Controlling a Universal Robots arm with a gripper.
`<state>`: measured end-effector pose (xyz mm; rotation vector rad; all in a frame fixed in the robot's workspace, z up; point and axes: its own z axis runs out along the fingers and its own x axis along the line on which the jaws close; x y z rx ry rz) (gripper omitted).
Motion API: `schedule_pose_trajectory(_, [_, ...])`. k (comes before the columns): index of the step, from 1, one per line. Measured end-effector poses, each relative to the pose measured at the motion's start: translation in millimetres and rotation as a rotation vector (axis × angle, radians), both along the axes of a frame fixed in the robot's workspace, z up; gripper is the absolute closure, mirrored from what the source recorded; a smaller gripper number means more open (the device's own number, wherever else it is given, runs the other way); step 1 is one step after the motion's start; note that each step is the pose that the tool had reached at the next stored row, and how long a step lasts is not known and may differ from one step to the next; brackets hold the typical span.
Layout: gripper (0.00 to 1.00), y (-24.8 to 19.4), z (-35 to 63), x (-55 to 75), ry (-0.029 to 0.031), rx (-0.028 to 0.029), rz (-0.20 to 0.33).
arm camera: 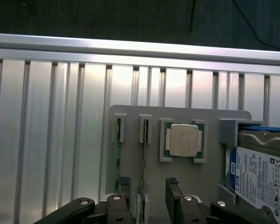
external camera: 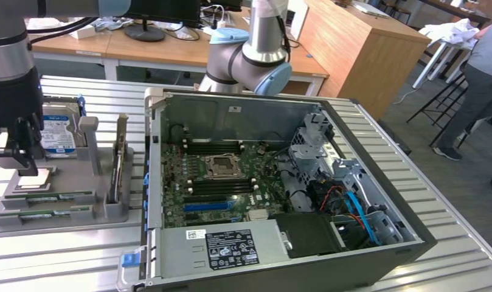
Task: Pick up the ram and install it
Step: 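Pick up the ram and move it above insertion slot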
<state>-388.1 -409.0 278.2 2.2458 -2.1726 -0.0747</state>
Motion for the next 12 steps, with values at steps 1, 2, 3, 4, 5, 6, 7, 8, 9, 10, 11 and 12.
schedule_pose_trajectory(1, [0.57, 0.0, -1.6, 0.0, -0.0001, 0.0001, 0.0])
schedule_pose_trajectory(2, [0.57, 0.0, -3.0, 0.0, 0.0, 0.0001, 0.0])
schedule_pose_trajectory(3, [0.57, 0.0, -4.5, 0.0, 0.0, 0.0, 0.0])
schedule_pose_trajectory(4, [0.57, 0.0, -6.0, 0.0, -0.0001, 0.0001, 0.0])
schedule_pose_trajectory(5, [0.57, 0.0, -7.5, 0.0, 0.0, 0.0, 0.0])
schedule_pose_trajectory(6, [0.57, 0.0, -9.1, 0.0, -0.0001, 0.0, 0.0])
schedule_pose_trajectory(7, [0.57, 0.0, -10.5, 0.0, -0.0001, 0.0001, 0.0])
schedule_pose_trajectory(8, [0.57, 0.0, -11.7, 0.0, 0.0, 0.0, 0.0])
schedule_pose_trajectory(9, [0.57, 0.0, -12.7, 0.0, 0.0, 0.0, 0.0])
schedule_pose_trajectory(10, [0.57, 0.0, -12.8, -0.1, 0.0001, -0.0001, 0.0])
schedule_pose_trajectory(11, [0.57, 0.0, -12.8, -0.1, 0.0002, -0.0001, 0.0])
schedule_pose_trajectory(12, [0.57, 0.0, -12.8, 0.0, 0.0002, -0.0001, 0.0])
